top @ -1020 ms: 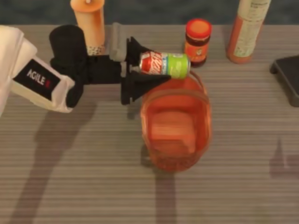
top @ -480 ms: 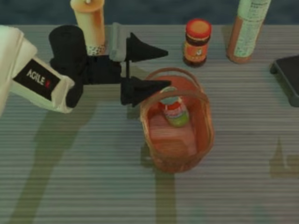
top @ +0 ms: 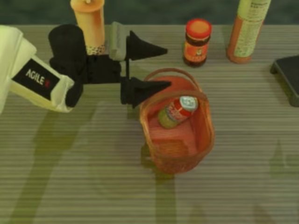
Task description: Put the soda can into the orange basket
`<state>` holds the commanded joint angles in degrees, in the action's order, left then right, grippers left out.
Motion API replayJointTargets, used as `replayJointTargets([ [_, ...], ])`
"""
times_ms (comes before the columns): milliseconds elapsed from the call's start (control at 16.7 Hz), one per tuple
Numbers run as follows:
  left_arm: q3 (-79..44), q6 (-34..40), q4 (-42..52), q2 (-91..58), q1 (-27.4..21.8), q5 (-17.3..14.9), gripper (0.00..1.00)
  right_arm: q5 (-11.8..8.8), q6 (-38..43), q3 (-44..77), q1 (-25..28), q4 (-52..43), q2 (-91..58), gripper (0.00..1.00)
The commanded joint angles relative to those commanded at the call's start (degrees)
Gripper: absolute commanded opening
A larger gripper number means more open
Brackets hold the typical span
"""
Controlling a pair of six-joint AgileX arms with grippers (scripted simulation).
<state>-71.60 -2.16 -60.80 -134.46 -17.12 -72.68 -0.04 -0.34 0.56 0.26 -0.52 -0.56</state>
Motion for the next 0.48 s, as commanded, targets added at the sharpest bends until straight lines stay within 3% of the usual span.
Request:
replayJointTargets([
  [240, 3.8, 1.3, 3.8, 7.8, 1.1, 4.5, 1.00, -0.1, -4.3, 7.7, 2.9, -6.6, -7.8, 1.00],
  [480, 11.9, 3.1, 11.7, 23.3, 3.5, 13.6, 1.00, 0.0, -12.4, 24.8, 8.0, -18.9, -24.9, 1.00],
])
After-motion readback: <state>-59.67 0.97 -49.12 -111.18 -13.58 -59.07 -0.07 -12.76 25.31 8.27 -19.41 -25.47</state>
